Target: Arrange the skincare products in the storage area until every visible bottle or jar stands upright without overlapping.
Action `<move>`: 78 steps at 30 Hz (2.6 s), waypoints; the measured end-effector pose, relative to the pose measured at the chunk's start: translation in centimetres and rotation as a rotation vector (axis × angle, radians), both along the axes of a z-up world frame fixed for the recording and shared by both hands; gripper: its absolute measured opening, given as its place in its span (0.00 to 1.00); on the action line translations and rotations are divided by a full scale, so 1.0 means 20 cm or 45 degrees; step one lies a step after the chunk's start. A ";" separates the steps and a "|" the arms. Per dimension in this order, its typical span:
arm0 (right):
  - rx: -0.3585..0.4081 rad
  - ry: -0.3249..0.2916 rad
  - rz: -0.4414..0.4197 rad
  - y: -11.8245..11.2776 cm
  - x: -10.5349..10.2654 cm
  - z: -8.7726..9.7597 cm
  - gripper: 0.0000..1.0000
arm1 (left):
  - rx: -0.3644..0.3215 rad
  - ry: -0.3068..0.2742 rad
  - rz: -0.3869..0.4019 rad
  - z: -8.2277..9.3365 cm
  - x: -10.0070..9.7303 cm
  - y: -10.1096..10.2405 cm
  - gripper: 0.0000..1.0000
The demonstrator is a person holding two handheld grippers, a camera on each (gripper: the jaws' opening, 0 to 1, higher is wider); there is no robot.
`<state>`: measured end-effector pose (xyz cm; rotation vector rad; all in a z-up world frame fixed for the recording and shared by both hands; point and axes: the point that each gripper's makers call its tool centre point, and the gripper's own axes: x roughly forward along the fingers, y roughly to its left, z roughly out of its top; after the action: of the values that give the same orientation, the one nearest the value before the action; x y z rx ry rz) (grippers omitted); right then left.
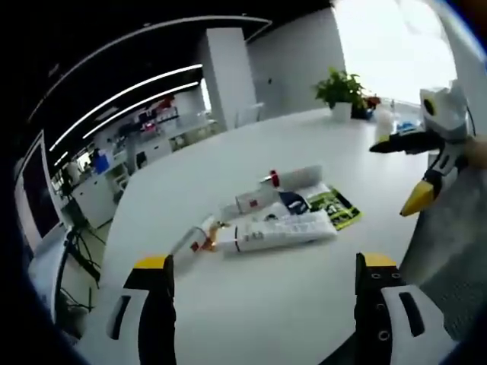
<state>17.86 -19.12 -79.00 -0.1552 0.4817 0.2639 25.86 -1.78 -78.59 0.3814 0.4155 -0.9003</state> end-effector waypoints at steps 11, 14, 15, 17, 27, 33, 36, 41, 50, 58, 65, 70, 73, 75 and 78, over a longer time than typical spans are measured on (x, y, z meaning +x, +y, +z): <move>0.017 0.001 0.004 0.01 0.00 0.00 1.00 | 0.027 0.013 0.020 -0.02 0.01 0.02 0.97; 0.025 0.004 0.012 0.02 0.00 0.00 1.00 | 0.026 0.017 0.024 -0.02 0.01 0.02 0.96; 0.028 0.003 0.016 0.02 0.00 0.00 1.00 | 0.026 0.011 0.025 -0.02 0.01 0.02 0.96; 0.021 -0.003 0.019 0.02 0.00 0.01 1.00 | 0.025 0.003 0.027 -0.01 0.01 0.02 0.96; -0.004 0.027 0.044 0.04 -0.01 -0.02 1.00 | 0.022 -0.004 0.035 -0.01 0.02 0.03 0.97; -0.003 0.040 0.041 0.04 -0.01 -0.03 1.00 | 0.032 -0.001 0.026 -0.01 0.01 0.02 0.97; -0.004 0.042 0.041 0.04 -0.01 -0.03 1.00 | 0.038 0.002 0.026 -0.02 0.01 0.02 0.97; 0.016 0.036 0.051 0.05 -0.01 -0.03 1.00 | 0.049 0.004 0.020 -0.03 0.01 0.03 0.97; 0.019 0.025 0.052 0.05 -0.01 -0.01 1.00 | 0.072 0.012 0.027 -0.04 0.01 0.03 0.96; 0.033 0.008 0.020 0.02 0.00 0.01 1.00 | 0.120 0.014 -0.002 -0.07 -0.01 0.02 0.95; 0.043 -0.005 0.009 0.02 0.00 0.02 1.00 | 0.175 0.010 -0.064 -0.07 -0.01 0.00 0.93; 0.046 -0.002 0.012 0.02 0.00 0.02 1.00 | 0.234 -0.028 -0.159 -0.04 0.01 -0.04 0.88; 0.059 -0.006 0.008 0.02 0.00 0.02 1.00 | 0.316 -0.058 -0.235 -0.04 0.03 -0.07 0.82; 0.063 -0.010 0.003 0.01 0.00 0.03 1.00 | 0.349 -0.064 -0.271 -0.05 0.04 -0.09 0.81; 0.066 -0.013 -0.004 0.01 0.00 0.03 1.00 | 0.394 -0.084 -0.328 -0.06 0.06 -0.13 0.79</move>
<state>17.88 -19.00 -78.36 -0.1050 0.4646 0.2724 27.09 -4.36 -79.79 0.7601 0.4523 -1.0727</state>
